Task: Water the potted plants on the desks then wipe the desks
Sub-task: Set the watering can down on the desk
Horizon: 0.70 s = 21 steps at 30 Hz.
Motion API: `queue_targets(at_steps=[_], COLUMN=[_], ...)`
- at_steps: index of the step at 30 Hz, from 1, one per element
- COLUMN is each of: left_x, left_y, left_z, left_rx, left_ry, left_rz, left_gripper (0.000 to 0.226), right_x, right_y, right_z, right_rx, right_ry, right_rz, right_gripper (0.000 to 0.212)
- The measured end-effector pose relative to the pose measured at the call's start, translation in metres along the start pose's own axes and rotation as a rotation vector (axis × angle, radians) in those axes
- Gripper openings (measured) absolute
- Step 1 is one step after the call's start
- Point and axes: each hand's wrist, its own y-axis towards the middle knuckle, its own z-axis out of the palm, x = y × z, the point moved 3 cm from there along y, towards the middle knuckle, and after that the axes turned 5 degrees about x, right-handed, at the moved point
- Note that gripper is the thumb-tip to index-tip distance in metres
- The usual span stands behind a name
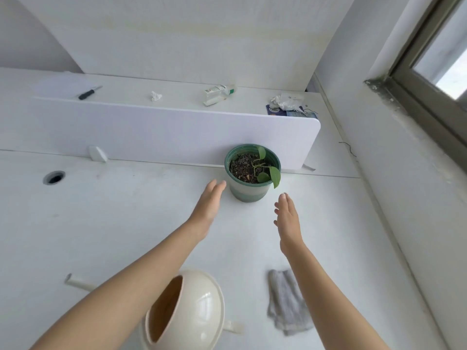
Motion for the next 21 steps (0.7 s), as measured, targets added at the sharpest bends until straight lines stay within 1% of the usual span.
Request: queue_targets(at_steps=[3,4,5,7,11,13,19,21], left_x=[-0.008,-0.011,-0.010,-0.002,0.029,0.049,0.109,0.124], left_y=[-0.040,-0.058,-0.075,-0.107,-0.156,-0.174,-0.210,-0.215], left_z=[-0.014,-0.020,-0.027,-0.042,-0.072,-0.087,-0.116,-0.120], left_rx=[-0.001,-0.005,-0.019,-0.076,-0.233,-0.325,-0.639,-0.728], left_ry=[-0.042,-0.064,-0.076,-0.098,-0.166,-0.185,-0.281,-0.292], left_rz=[0.087,0.125,0.165,0.242,0.330,0.353,0.306,0.266], left_gripper=[0.022,0.019,0.021,0.027,0.020,0.025,0.026,0.032], right_x=[0.001,0.001,0.000,-0.006,-0.021,-0.029,-0.064,-0.076], right_y=[-0.039,-0.054,-0.069,-0.096,-0.135,-0.147,-0.174,-0.180], right_z=[-0.003,-0.005,-0.006,-0.009,-0.008,-0.004,0.012,0.017], right_rx=[0.053,0.067,0.075,0.064,0.039,0.033,0.040,0.060], right_ry=[-0.082,-0.097,-0.100,-0.101,-0.135,-0.165,-0.299,-0.362], right_rz=[-0.045,-0.065,-0.083,-0.116,-0.172,-0.205,-0.266,-0.268], right_gripper=[0.038,0.031,0.024,0.017,0.016,0.013,0.014,0.014])
